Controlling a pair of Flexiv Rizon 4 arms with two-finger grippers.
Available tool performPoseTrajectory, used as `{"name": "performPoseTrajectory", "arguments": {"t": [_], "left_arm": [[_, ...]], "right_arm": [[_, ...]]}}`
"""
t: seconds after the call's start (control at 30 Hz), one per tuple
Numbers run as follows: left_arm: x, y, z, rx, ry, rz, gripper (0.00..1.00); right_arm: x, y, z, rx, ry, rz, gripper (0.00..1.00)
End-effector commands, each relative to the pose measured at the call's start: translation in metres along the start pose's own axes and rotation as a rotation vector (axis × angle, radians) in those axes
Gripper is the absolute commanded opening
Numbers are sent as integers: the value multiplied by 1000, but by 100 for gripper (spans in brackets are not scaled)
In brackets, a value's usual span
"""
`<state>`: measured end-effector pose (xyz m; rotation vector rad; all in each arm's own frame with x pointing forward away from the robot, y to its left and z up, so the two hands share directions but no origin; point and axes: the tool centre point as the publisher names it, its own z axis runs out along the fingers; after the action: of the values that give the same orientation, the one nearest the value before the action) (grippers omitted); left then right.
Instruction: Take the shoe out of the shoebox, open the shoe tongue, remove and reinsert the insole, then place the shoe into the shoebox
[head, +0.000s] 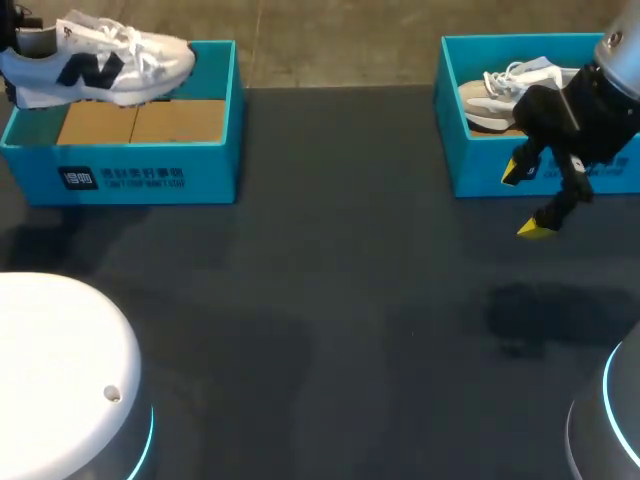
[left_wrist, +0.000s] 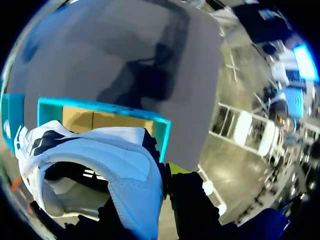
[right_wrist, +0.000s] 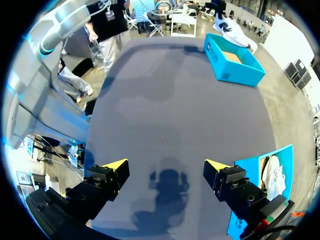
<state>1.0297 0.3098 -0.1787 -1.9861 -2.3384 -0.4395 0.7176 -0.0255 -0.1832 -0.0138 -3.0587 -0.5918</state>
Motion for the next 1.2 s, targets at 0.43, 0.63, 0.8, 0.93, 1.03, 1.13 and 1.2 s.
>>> {"name": "performPoseTrajectory", "arguments": {"t": [0.43, 0.63, 0.8, 0.93, 1.03, 1.13, 1.2], "left_arm": [[2, 14, 3, 23, -18, 113, 0], [-2, 26, 24, 62, -15, 142, 0], [-8, 35, 45, 97, -51, 133, 0], [-14, 38, 60, 99, -84, 135, 0], [-21, 36, 72, 111, -86, 163, 0], [-25, 34, 85, 123, -91, 169, 0], [-28, 31, 94, 125, -89, 170, 0]], "right_arm": [[-1, 1, 1, 3, 0, 1, 100], [-1, 1, 1, 3, 0, 1, 100], [-1, 1, 1, 3, 0, 1, 100], [-1, 1, 1, 3, 0, 1, 100], [-1, 1, 1, 3, 0, 1, 100], [-1, 1, 1, 3, 0, 1, 100], [-1, 1, 1, 3, 0, 1, 100]]}}
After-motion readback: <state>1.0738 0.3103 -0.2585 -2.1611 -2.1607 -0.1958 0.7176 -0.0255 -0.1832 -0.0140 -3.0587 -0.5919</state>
